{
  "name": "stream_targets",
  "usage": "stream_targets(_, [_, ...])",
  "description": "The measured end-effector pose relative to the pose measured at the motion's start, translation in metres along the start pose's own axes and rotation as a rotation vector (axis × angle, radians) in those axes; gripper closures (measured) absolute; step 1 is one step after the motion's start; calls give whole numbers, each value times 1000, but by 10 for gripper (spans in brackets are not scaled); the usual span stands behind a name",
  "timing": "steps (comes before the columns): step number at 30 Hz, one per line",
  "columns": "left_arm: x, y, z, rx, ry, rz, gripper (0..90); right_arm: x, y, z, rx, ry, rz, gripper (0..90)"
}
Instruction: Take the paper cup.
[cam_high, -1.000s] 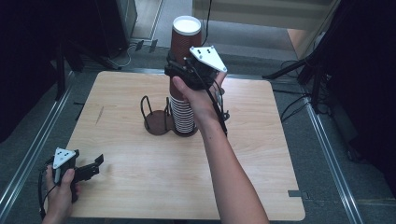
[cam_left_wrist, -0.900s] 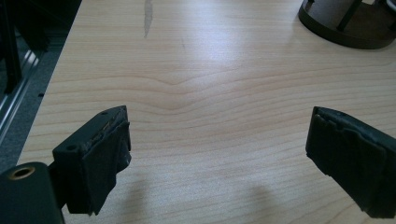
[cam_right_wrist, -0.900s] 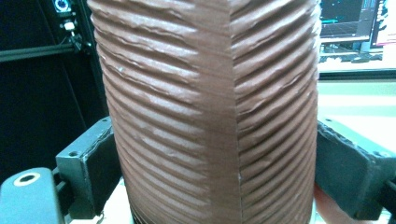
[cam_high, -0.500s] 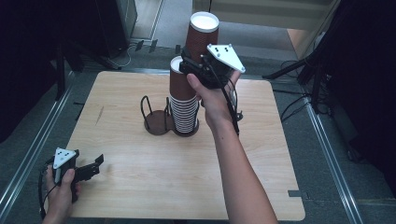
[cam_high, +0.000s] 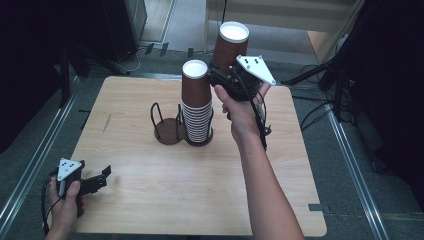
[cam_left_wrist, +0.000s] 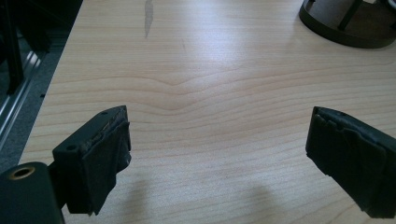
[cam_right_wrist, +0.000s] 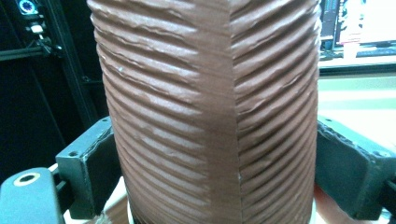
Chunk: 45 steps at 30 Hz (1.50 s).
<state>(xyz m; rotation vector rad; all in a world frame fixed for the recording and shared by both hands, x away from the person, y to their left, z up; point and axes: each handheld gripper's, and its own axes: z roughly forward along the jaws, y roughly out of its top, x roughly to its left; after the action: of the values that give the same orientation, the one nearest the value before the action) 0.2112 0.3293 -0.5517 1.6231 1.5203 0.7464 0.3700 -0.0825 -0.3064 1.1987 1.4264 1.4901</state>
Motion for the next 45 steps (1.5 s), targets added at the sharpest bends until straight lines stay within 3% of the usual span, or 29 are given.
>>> stream_targets(9, [0, 0, 0, 0, -1, 1, 73, -11, -7, -7, 5, -21, -11, 102])
stream_targets(13, [0, 0, 0, -1, -1, 1, 73, -13, -14, -12, 2, -41, -50, 102])
stream_targets(25, [0, 0, 0, 0, 3, 4, 73, -22, -32, -20, 15, -61, -63, 102])
stream_targets(34, [-1, 0, 0, 0, 3, 7, 73, -23, -47, -28, 24, -67, -102, 101])
stream_targets(45, [-1, 0, 0, 0, 2, 11, 73, -27, -62, -41, 37, -66, -114, 101])
